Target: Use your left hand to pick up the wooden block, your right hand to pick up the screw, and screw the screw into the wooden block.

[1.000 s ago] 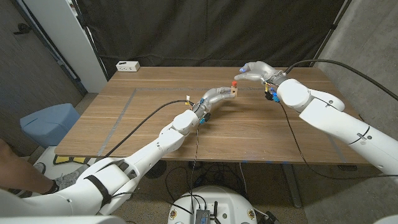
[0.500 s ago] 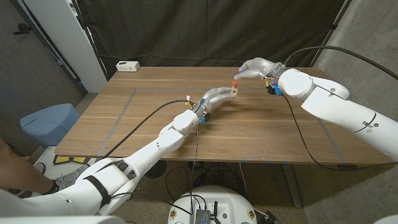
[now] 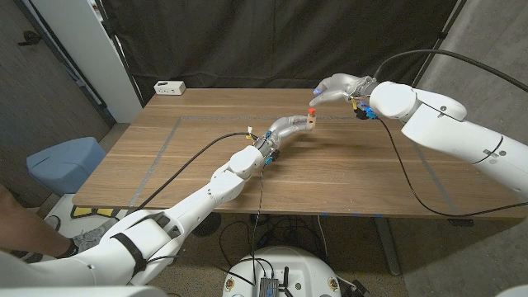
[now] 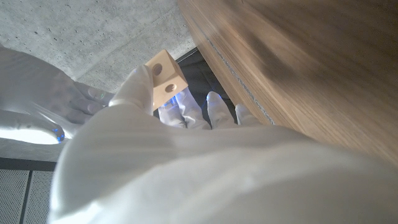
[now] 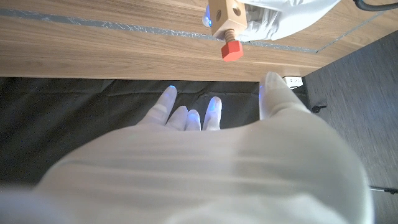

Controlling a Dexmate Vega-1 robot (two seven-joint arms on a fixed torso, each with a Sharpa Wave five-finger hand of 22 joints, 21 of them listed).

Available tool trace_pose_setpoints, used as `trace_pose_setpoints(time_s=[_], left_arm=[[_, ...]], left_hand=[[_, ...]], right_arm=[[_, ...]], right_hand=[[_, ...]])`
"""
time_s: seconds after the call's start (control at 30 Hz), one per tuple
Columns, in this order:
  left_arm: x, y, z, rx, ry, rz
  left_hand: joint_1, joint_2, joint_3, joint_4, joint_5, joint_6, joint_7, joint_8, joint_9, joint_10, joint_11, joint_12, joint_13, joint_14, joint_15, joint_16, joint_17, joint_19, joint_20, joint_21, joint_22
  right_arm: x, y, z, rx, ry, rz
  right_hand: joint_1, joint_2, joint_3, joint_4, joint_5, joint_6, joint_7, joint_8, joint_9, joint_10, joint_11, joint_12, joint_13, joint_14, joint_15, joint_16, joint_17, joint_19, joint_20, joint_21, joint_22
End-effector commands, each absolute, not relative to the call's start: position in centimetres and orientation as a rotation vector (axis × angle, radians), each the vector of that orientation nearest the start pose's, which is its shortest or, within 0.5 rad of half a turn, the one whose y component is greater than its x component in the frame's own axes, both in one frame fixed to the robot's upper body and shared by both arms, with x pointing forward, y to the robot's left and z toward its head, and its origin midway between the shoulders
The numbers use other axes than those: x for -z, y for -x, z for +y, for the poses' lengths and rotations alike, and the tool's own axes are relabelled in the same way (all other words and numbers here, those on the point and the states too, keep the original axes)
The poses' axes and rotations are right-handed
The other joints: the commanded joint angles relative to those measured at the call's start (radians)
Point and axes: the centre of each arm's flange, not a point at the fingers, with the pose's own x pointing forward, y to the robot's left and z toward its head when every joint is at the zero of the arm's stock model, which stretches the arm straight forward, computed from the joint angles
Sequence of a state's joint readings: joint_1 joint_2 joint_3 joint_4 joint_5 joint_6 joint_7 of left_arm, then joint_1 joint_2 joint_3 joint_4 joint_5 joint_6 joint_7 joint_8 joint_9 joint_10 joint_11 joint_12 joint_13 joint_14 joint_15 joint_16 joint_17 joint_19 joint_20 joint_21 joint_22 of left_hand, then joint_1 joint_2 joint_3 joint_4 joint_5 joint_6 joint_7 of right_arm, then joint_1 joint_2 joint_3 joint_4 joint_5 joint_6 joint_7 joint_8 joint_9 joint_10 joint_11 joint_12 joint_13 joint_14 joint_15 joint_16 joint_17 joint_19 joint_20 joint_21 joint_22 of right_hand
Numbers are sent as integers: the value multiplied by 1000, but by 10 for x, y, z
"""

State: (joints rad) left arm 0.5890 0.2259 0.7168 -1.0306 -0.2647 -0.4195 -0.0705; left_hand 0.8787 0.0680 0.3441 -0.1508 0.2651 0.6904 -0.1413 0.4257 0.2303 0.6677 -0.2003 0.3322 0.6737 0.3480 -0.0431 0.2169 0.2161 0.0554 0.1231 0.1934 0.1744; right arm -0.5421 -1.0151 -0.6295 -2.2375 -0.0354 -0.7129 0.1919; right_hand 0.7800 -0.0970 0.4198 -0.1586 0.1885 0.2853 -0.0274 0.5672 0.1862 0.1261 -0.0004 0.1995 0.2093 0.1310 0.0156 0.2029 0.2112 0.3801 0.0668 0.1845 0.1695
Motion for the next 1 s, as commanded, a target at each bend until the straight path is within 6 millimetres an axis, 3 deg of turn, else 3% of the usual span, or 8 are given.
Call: trace_pose_setpoints(time_s=[0.03,0.23,0.67,1.0], left_arm=[[24,-662,55,558,-337,-684],[24,-661,54,559,-340,-683],[23,-664,53,564,-341,-680],[22,-666,52,572,-343,-680]], left_hand=[[-2,11,6,0,8,51,6,5,3,8,2,-3,4,9,-58,0,3,1,7,4,3],[-3,10,6,0,8,50,8,4,4,8,1,-3,4,9,-57,-1,2,1,7,4,3],[-3,10,7,0,8,50,7,4,4,8,1,-3,4,9,-57,-1,2,1,6,4,3],[-2,8,7,-2,8,51,5,4,4,5,1,-4,4,10,-57,-1,2,1,5,4,3]], right_arm=[[-141,-512,-201,-170,1314,-444],[-145,-513,-203,-182,1382,-452],[-150,-516,-208,-196,1464,-467],[-153,-522,-206,-197,1521,-466]], right_hand=[[19,3,3,-3,-2,-4,-22,-10,3,-9,-20,-3,1,-10,-7,-5,0,-1,12,4,4],[28,4,5,-5,-3,-2,-46,-17,4,-11,-38,-2,1,-7,-19,-2,-3,-5,15,4,4],[51,4,9,-10,-5,19,-89,-23,5,-7,-55,2,1,-6,-40,0,-6,2,0,9,4],[85,2,16,-17,-6,59,-127,-20,6,2,-84,6,1,0,-51,4,-10,15,-16,13,4]])
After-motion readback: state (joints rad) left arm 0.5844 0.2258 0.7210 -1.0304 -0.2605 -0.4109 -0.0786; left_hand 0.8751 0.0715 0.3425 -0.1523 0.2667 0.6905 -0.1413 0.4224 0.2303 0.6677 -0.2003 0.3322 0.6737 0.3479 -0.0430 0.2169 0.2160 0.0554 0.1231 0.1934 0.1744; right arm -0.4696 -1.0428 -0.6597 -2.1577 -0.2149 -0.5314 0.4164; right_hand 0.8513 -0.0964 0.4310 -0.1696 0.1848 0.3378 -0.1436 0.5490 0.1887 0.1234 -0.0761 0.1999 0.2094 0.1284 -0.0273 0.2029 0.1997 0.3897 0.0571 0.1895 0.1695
